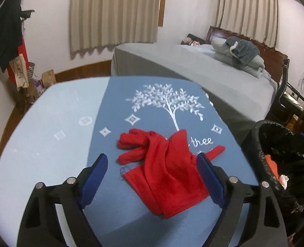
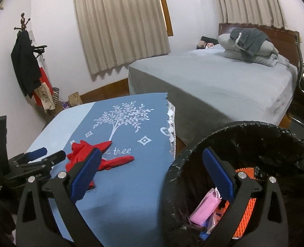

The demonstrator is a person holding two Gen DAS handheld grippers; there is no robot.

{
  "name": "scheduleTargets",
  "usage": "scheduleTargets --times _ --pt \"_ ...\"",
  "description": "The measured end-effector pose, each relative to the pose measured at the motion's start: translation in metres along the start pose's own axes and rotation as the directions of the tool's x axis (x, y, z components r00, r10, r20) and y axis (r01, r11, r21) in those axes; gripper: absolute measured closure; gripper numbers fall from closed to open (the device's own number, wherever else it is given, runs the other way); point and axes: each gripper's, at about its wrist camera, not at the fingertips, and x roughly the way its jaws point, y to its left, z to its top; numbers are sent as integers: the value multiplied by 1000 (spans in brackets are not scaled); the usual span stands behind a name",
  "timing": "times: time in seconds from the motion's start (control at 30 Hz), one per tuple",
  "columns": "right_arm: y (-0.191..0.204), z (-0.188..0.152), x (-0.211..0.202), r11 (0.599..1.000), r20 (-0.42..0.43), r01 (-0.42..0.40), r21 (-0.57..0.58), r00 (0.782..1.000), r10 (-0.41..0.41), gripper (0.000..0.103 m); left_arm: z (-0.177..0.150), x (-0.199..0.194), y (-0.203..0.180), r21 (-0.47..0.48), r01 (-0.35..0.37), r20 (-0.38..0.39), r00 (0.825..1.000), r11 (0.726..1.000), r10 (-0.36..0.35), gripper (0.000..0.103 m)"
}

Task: Collect trash
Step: 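Move the left gripper to the red cloth on the table, then grasp the red cloth with the left gripper and lift it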

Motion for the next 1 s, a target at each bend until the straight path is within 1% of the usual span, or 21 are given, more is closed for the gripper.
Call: scheduleTargets --times 0.13,0.23,0.3,0.33,0.37,0.4,0.43,0.47,0.5,0.53,0.6,0.7,0.8,1.0 --pt "-3 -1 5 1000 -13 11 3 1000 -11 7 -3 12 -6 -1 20 -19 1000 1000 -20 19" --pt "-4 -2 10 1000 -23 13 4 1000 -12 7 -3 18 -14 20 24 -23 999 1000 -24 20" --pt "-4 -2 13 1000 -27 10 1 1000 -10 7 -3 25 -18 30 18 -39 999 999 -17 29" --pt "-3 -2 14 1000 -29 8 -2 1000 -8 7 -3 27 -19 29 18 -48 999 999 -17 32" --pt "-2 -2 15 1000 -30 6 -7 1000 -6 7 -3 32 -18 22 20 -61 998 1000 -18 39" --pt "-2 -2 15 1000 -31 5 -11 1000 -6 7 -4 34 -18 16 23 -71 997 1000 -22 50" --pt "0 -2 15 1000 -31 5 -16 999 -6 7 -5 37 -17 8 32 -85 996 999 -31 56" --pt "1 -2 16 1000 -33 4 -23 999 -5 7 -6 39 -17 5 37 -95 995 999 -36 69" --pt "1 -3 16 1000 -35 3 -26 999 -4 7 -7 40 -18 5 42 -99 994 999 -42 75" --pt "2 -3 17 1000 -37 2 -28 999 -3 7 -8 40 -18 4 51 -97 994 999 -50 77" --pt "2 -3 18 1000 -41 2 -28 999 -3 7 -8 39 -16 -4 73 -100 992 997 -73 87" --pt "3 -1 19 999 -44 -1 -34 999 -1 7 -5 33 -12 -24 87 -87 992 996 -89 92" --pt "7 0 18 999 -42 -4 -48 999 2 7 0 20 -2 -54 92 -50 994 994 -95 92" --pt "18 2 22 998 -43 -27 -64 999 24 7 13 -7 25 -85 47 14 999 995 -46 92"
